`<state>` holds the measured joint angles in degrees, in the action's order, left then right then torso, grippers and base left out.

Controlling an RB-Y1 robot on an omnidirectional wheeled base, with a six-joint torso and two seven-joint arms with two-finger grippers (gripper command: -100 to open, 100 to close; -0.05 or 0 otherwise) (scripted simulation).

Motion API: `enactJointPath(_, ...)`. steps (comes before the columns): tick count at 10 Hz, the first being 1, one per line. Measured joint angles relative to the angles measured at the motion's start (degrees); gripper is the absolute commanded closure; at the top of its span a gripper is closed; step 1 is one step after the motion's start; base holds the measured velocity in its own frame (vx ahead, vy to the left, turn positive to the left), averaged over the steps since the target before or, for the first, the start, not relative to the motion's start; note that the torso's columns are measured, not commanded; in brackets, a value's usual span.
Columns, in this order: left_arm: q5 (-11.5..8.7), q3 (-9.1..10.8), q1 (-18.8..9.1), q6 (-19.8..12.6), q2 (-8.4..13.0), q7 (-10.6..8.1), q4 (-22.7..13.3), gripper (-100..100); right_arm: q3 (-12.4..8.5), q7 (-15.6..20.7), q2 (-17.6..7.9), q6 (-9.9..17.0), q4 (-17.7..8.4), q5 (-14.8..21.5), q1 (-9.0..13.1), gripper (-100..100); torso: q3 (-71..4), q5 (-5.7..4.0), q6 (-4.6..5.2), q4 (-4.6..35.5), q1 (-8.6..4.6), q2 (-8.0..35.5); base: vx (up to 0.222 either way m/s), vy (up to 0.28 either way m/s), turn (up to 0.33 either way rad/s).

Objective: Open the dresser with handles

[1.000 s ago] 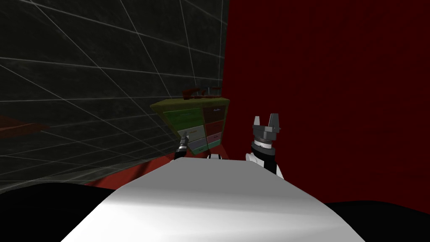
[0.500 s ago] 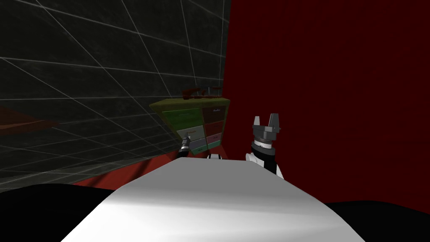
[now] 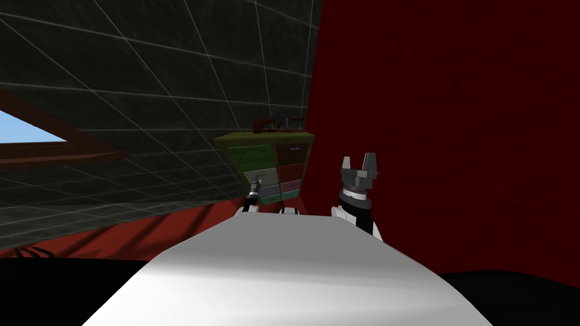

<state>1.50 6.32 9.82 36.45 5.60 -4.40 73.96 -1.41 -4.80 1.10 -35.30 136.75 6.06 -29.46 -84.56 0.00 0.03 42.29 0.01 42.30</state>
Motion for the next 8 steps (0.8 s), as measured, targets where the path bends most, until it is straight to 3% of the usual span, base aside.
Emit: enactJointPath(8,3.92,-1.13,-11.31,2.56,3.52,-5.71,-12.75,-100,-0.01,0.0,0.0,0.0,0.0,0.0,-0.01,0,-0.02,-0.01,-0.08,-0.01,-0.02,-0.02,-0.005,-0.047,0.157)
